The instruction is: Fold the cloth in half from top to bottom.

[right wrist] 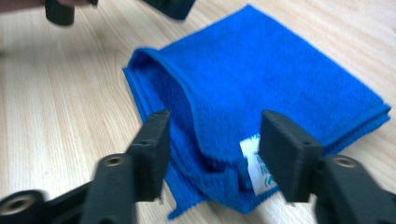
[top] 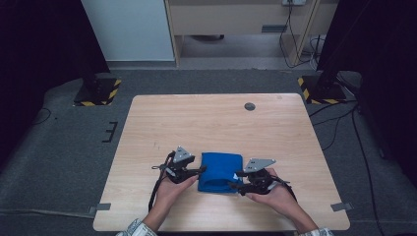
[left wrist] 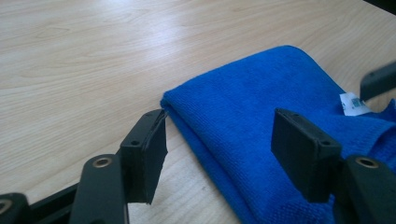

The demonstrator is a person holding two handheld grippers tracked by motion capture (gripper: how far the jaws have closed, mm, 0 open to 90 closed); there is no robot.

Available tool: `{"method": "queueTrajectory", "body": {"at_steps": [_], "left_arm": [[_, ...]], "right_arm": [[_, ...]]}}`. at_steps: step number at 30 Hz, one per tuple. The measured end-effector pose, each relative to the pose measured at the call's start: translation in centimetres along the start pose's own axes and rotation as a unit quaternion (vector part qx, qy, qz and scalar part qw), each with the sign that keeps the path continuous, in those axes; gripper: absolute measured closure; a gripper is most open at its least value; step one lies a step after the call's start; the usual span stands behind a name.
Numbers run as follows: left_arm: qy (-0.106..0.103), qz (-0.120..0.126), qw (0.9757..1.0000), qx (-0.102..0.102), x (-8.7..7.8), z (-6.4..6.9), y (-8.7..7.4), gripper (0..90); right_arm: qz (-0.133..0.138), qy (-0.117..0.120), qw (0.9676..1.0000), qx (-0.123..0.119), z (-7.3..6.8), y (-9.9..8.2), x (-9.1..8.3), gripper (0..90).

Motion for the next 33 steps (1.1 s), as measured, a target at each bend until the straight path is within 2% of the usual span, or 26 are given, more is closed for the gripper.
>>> {"method": "queueTrajectory", "body": {"at_steps": [4,8,10,12,16,20,24,27,30,33], "left_arm": [[-0.005,-0.002,1.0,0.003,0.2,0.4,-0.2,33.3],[-0.005,-0.008,0.9998,0.018,0.5,0.8,-0.4,31.8],[-0.003,-0.014,0.9996,0.027,0.6,1.0,-0.5,31.2],[-0.003,-0.018,0.9994,0.028,0.7,1.0,-0.7,30.6],[-0.001,-0.03,0.9991,0.031,0.8,1.1,-1.0,30.1],[0.01,-0.046,0.9971,0.059,0.4,1.6,-1.8,28.5],[0.012,-0.052,0.9964,0.066,0.2,1.7,-2.1,26.3],[0.012,-0.037,0.9979,0.051,0.1,1.4,-1.7,22.6],[0.018,-0.023,0.999,0.033,0.0,0.9,-1.4,18.0],[0.024,-0.02,0.9993,0.02,0.0,0.5,-1.3,14.6]], "right_arm": [[0.021,-0.014,0.9997,0.007,0.1,0.7,-0.2,32.5],[0.048,-0.047,0.9972,0.031,1.2,1.5,-0.3,29.9],[0.05,-0.067,0.9957,0.041,1.9,1.7,-0.2,29.3],[0.042,-0.077,0.9952,0.042,2.2,1.5,0.2,28.1],[0.015,-0.076,0.9968,0.022,1.7,0.9,1.0,26.7],[-0.001,-0.072,0.9974,-0.008,0.9,0.4,1.2,25.2],[-0.022,-0.073,0.9965,-0.033,0.5,-0.1,1.7,22.8],[-0.026,-0.07,0.9966,-0.034,0.4,-0.2,2.0,18.8],[-0.015,-0.073,0.997,-0.022,0.6,0.2,1.9,15.5],[-0.008,-0.079,0.9968,-0.005,1.1,0.5,1.8,13.0]]}}
Point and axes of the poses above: each handheld gripper's, and its own axes: x roughly forward along the jaws, y roughly out of its top, z roughly to its right, the point moved 4 cm from there along x, roughly forward along the jaws, and after that the axes turned 6 degrees about -y, right-handed, at the moved point
